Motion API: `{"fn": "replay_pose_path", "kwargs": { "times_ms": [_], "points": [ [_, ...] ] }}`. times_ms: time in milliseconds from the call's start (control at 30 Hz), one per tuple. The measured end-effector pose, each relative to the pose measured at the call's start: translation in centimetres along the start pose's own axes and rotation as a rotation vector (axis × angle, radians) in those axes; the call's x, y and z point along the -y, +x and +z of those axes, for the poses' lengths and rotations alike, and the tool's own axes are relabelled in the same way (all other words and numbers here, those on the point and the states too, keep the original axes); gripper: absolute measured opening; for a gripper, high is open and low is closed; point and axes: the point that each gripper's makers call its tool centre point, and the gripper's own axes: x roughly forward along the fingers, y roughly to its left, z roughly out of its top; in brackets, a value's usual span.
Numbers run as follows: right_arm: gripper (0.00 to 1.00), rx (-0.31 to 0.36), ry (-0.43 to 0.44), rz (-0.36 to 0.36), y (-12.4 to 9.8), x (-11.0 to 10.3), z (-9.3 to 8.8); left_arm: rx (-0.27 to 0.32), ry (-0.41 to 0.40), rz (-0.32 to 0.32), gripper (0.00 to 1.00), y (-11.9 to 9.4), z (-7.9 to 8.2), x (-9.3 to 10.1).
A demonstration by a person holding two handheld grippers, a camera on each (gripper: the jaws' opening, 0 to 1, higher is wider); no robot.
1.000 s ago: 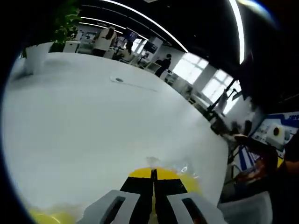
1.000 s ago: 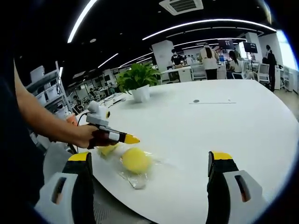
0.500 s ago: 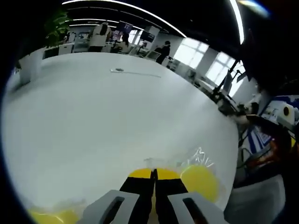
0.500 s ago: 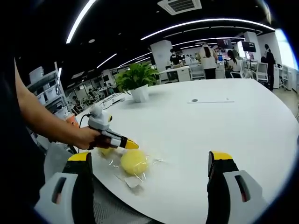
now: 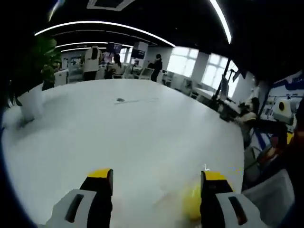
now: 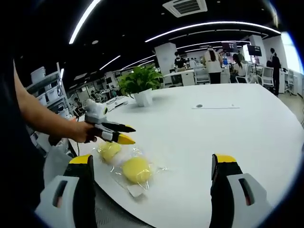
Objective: Compare the silicone blocks by pressing each to a similar depth, holding the contact briefly, and releasing to observe deformation and rebound differences across the visible hardness samples.
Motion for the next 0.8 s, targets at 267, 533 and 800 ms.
{"fn": "replay_pose_path", "kwargs": {
  "times_ms": [267,533,800],
  "points": [
    [0.96,-0.004,-0.044,-0.006,0.0,-0.7,0.6,0.108,0.057,0.021,1.00,-7.7,3.1,-1.6],
    [0.96,-0.040,-0.079,-0.021,0.6,-1.2,-0.7,0.136,0.084,0.131,1.00,-15.9,1.6,-4.4],
    [0.96,-0.055,-0.106,-0.049,0.7,-1.4,-2.4,0.092,0.079,0.202,1.00,-21.8,-2.4,-7.0]
  ]
}}
